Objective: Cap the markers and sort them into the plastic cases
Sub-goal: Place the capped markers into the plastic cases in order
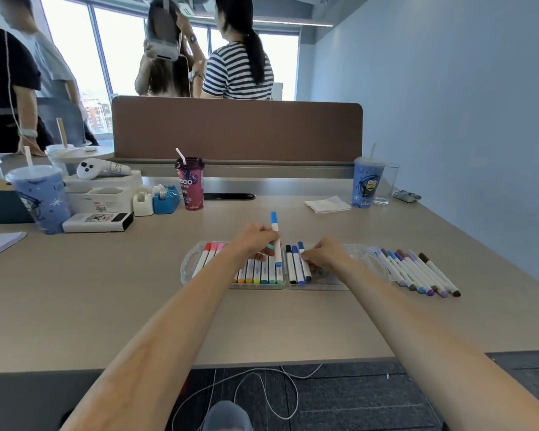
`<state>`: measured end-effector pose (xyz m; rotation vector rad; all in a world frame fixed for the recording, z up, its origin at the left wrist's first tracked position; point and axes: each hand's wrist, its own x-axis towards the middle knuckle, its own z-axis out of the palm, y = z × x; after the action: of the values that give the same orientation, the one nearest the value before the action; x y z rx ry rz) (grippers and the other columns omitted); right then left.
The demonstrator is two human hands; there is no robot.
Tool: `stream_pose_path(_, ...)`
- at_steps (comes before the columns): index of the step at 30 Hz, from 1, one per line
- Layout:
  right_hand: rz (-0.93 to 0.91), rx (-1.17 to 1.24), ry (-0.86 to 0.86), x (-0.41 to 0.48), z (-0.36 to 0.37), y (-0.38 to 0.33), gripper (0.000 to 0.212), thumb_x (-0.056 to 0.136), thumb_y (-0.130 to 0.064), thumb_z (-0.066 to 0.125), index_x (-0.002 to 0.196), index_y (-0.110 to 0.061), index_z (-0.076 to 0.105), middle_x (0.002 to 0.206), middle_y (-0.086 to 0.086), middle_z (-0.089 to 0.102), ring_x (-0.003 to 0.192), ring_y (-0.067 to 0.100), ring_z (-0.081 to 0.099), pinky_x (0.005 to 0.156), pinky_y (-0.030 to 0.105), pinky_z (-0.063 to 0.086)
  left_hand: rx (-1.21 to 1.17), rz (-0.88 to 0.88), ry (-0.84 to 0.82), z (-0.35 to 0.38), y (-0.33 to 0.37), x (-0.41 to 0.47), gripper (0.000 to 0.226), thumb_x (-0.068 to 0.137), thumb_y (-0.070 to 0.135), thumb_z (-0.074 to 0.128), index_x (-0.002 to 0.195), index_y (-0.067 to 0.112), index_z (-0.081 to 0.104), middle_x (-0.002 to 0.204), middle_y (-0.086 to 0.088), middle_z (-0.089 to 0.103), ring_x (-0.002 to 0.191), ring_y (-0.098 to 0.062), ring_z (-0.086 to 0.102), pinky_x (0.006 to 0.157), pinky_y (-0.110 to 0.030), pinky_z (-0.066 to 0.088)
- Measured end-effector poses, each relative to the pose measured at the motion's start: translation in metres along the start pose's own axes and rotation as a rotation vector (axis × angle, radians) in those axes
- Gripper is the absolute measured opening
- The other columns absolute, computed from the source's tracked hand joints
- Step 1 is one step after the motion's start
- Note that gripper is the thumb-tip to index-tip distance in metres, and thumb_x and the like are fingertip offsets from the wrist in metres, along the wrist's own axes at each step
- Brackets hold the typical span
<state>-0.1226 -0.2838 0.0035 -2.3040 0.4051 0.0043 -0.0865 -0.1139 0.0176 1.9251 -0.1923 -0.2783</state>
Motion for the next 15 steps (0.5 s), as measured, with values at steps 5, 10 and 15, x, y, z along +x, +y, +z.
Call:
stream_pose_path(5, -0.006, -0.018, -0.001, 0.0017, -0.0009, 0.0034, 0.021, 0.087, -0.022, 0.064, 0.078, -0.003, 0.069, 0.061, 0.006, 0.058, 0.056, 0.015, 0.055, 0.059, 0.026, 0.048, 0.006, 0.006, -0.004, 0.0018, 0.0025, -0.0009, 0.017, 0.097, 0.025, 0.053, 0.108, 0.012, 0.055, 0.091, -0.003, 0.067, 0.072, -0.012, 0.063, 0.059, -0.023, 0.048)
stream_pose_path(10, -0.026, -0.04, 0.0, 0.0008, -0.0006, 0.0034, 0.018, 0.085, -0.02, 0.063, 0.074, -0.006, 0.065, 0.061, 0.006, 0.056, 0.053, 0.014, 0.05, 0.052, 0.023, 0.04, 0.014, 0.017, -0.008, 0.0028, 0.0025, -0.0013, 0.022, 0.097, 0.025, 0.053, 0.111, 0.009, 0.057, 0.099, -0.009, 0.067, 0.07, -0.012, 0.062, 0.059, -0.023, 0.048)
stream_pose_path(15, -0.029, -0.007, 0.027, -0.0005, -0.0067, 0.008, 0.028, 0.084, -0.015, 0.059, 0.057, -0.01, 0.054, 0.05, 0.005, 0.048, 0.044, 0.015, 0.045, 0.046, 0.02, 0.037, 0.011, 0.017, -0.013, 0.0044, 0.0037, -0.0019, 0.022, 0.097, 0.024, 0.054, 0.112, 0.008, 0.057, 0.1, -0.009, 0.066, 0.07, -0.012, 0.062, 0.057, -0.022, 0.048)
